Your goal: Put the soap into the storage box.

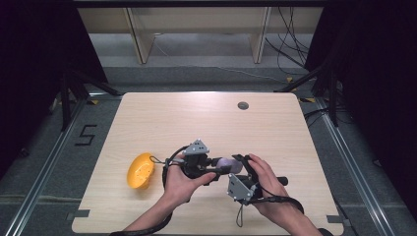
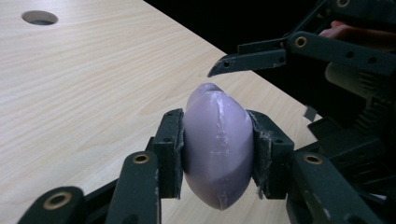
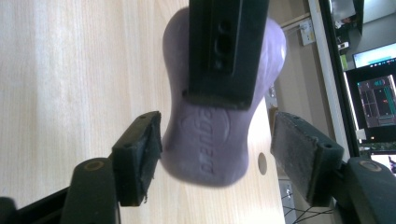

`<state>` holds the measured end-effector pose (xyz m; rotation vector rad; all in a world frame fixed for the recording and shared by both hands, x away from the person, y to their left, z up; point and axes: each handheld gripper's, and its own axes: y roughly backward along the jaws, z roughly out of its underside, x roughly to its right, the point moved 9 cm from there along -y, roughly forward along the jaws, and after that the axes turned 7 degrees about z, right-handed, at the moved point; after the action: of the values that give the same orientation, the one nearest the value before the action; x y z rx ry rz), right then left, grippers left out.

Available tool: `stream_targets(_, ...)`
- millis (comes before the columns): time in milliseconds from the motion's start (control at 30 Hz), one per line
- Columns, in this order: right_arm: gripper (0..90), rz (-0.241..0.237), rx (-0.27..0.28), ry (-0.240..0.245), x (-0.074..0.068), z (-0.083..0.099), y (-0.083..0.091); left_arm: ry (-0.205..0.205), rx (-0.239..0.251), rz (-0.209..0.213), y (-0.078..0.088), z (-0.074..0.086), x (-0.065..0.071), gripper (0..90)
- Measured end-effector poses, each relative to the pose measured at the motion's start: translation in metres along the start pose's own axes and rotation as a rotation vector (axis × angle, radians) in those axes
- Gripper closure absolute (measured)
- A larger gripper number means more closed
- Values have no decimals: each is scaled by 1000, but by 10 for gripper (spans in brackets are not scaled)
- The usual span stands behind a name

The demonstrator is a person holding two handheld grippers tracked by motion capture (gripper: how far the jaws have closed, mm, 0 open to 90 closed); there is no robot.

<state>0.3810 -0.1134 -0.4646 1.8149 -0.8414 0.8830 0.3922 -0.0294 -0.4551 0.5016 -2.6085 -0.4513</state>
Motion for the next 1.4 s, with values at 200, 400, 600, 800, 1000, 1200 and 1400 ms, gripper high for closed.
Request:
stream_targets(200,336,22,33,78,8,-1,4,-11,-5,-32,5,-1,-3,591)
stream_targets(400,337,4,4,-1,5,14,7,-41,-9,-66,8,3,-6,591)
stream_targets(600,342,-6,-53,-123,-2,32,9,-47,0,-95,14,2,-11,592)
stream_targets(800,348,-20,-75,-176,-5,44,9,-53,6,-130,17,1,-16,591)
stream_targets(1000,353,-26,-80,-202,-8,50,8,-92,10,-163,24,-3,-23,591)
stream_targets(1200,355,-30,-73,-194,-6,52,7,-64,17,-202,33,1,-26,591)
stream_targets(1400,356,-39,-76,-198,-7,54,5,-32,41,-254,50,3,-31,591)
